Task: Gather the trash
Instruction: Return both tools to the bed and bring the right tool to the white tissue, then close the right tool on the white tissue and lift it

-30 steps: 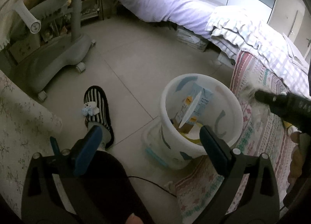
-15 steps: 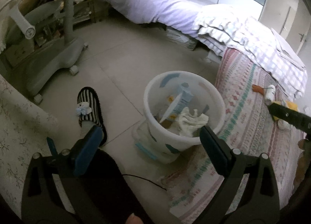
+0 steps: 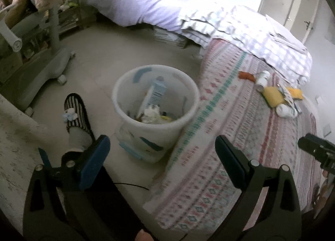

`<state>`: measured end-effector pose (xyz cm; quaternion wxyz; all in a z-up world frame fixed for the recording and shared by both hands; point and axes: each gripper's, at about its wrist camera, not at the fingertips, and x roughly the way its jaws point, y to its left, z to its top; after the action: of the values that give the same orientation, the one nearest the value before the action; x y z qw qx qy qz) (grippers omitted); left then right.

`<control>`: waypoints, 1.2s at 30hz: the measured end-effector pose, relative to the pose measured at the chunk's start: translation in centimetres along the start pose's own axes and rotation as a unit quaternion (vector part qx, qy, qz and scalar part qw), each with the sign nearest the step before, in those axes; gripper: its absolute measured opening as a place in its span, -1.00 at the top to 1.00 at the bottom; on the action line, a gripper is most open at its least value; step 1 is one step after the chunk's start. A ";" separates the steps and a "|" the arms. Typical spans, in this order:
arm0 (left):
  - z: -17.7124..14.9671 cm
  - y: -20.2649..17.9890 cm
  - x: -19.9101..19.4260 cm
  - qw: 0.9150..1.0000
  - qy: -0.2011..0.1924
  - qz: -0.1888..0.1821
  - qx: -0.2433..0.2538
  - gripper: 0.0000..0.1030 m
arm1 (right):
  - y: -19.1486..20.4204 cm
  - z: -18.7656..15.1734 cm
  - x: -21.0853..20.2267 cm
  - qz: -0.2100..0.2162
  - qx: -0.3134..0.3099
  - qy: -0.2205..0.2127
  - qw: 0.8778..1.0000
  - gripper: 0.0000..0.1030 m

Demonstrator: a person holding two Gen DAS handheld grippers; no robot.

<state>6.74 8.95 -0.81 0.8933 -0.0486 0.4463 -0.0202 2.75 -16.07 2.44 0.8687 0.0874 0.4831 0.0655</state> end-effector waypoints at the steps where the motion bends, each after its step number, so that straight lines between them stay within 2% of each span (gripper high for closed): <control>1: -0.4 -0.6 -0.2 1.000 -0.004 -0.002 0.007 -0.98 | -0.8 -0.8 -0.2 -0.004 0.011 0.005 1.000 -0.53; 6: -1.9 -2.6 -0.6 0.999 -0.008 0.004 0.033 -0.98 | -4.4 -4.7 -0.3 -0.024 0.053 0.021 0.998 -0.53; 10: -3.5 -4.1 -0.3 0.999 0.006 -0.003 0.046 -0.98 | -5.7 -7.1 -0.5 -0.040 0.062 0.014 0.997 -0.53; 14: -4.9 -5.3 -0.4 0.998 0.012 0.001 0.056 -0.98 | -6.1 -8.9 -0.5 -0.044 0.062 0.011 0.997 -0.53; 22: -6.2 -6.6 -0.4 0.998 0.024 -0.038 0.045 -0.98 | -5.4 -10.6 0.5 -0.047 0.047 0.008 0.998 -0.51; 24: -6.3 -6.9 -0.1 0.998 0.028 -0.040 0.048 -0.98 | -4.9 -10.8 0.9 -0.051 0.039 0.009 0.998 -0.43; 30: -6.4 -7.0 0.5 0.997 0.037 -0.040 0.048 -0.98 | -3.6 -10.4 1.9 -0.048 0.007 0.015 0.999 0.13; 31: -6.4 -7.1 0.6 0.997 0.038 -0.041 0.050 -0.98 | -3.3 -10.3 2.0 -0.038 0.003 0.016 0.999 0.42; 32: -6.3 -7.3 0.7 0.997 0.039 -0.042 0.052 -0.98 | -3.1 -10.2 1.9 -0.033 0.001 0.019 0.999 0.56; 36: -5.8 -8.5 0.8 0.996 0.038 -0.048 0.071 -0.98 | -3.6 -9.5 1.1 -0.045 0.007 0.008 0.999 0.62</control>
<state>2.62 0.02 -4.05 0.8750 -0.0058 0.4744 -0.0966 -4.62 -18.53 -4.13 0.8663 0.0712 0.4939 0.0241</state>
